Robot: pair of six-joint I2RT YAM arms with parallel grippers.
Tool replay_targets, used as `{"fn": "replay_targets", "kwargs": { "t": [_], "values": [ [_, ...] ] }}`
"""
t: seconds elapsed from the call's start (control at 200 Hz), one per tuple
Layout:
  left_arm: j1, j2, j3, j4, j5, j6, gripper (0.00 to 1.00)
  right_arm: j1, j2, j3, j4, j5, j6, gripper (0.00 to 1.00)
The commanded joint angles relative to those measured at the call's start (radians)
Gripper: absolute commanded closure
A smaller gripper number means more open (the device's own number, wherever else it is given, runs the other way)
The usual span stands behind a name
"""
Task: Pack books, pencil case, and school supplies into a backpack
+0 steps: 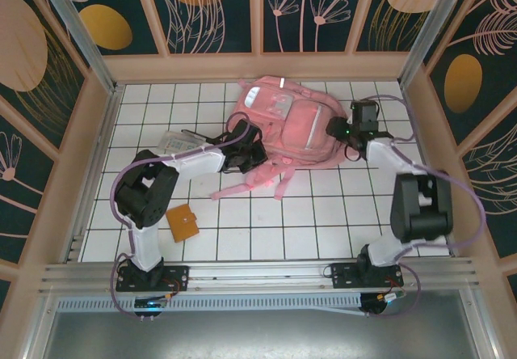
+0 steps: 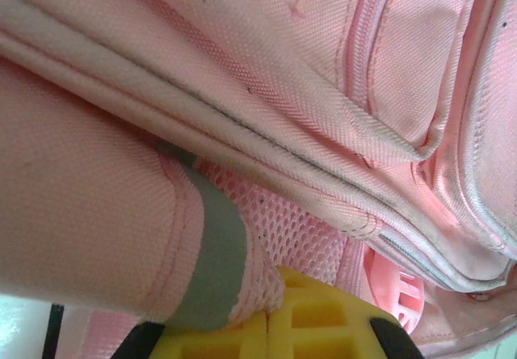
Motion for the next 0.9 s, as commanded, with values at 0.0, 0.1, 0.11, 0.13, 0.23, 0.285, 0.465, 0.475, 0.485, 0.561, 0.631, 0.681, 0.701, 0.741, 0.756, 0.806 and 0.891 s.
{"fn": "replay_targets", "kwargs": {
  "t": [0.0,0.1,0.11,0.13,0.23,0.285,0.465,0.475,0.485,0.561,0.631,0.681,0.701,0.741,0.756,0.806,0.891],
  "values": [
    [-0.011,-0.063,0.034,0.065,0.060,-0.065,1.00,0.089,-0.230,-0.136,-0.130,-0.006,0.087,0.47],
    [-0.011,-0.077,0.039,0.077,0.066,-0.109,1.00,0.196,-0.419,-0.237,-0.206,0.043,0.136,0.47],
    [-0.010,-0.078,0.039,0.077,0.066,-0.113,1.00,0.208,-0.436,-0.246,-0.208,0.041,0.143,0.47],
    [-0.010,-0.082,0.039,0.077,0.066,-0.120,1.00,0.229,-0.466,-0.266,-0.211,0.040,0.152,0.47],
    [-0.011,-0.096,0.050,0.075,0.074,-0.138,1.00,0.349,-0.556,-0.350,-0.176,0.007,0.195,0.51],
    [-0.011,-0.099,0.065,0.060,0.081,-0.133,1.00,0.407,-0.558,-0.387,-0.111,-0.020,0.190,0.52],
    [-0.011,-0.120,0.078,0.043,0.084,-0.129,1.00,0.533,-0.397,-0.369,0.063,0.019,0.145,0.52],
    [-0.011,-0.121,0.078,0.043,0.085,-0.130,1.00,0.534,-0.386,-0.365,0.073,0.020,0.142,0.52],
    [-0.011,-0.122,0.077,0.044,0.086,-0.131,1.00,0.537,-0.374,-0.361,0.081,0.021,0.140,0.52],
    [-0.011,-0.128,0.074,0.043,0.090,-0.127,1.00,0.548,-0.286,-0.324,0.127,0.056,0.135,0.51],
    [-0.011,-0.138,0.065,0.045,0.092,-0.131,1.00,0.550,-0.220,-0.286,0.155,0.103,0.138,0.51],
    [-0.011,-0.143,0.055,0.053,0.093,-0.140,1.00,0.555,-0.180,-0.270,0.184,0.137,0.144,0.51],
    [-0.011,-0.146,0.051,0.059,0.096,-0.145,1.00,0.555,-0.166,-0.267,0.203,0.144,0.141,0.51],
    [-0.011,-0.148,0.046,0.067,0.098,-0.150,1.00,0.566,-0.138,-0.258,0.231,0.186,0.131,0.50],
    [-0.011,-0.148,0.045,0.067,0.099,-0.151,1.00,0.573,-0.129,-0.255,0.242,0.203,0.126,0.50],
    [-0.011,-0.149,0.045,0.065,0.101,-0.152,1.00,0.585,-0.095,-0.245,0.280,0.240,0.114,0.49],
    [-0.012,-0.149,0.040,0.070,0.106,-0.158,1.00,0.589,-0.036,-0.232,0.353,0.250,0.136,0.49]
  ]
}}
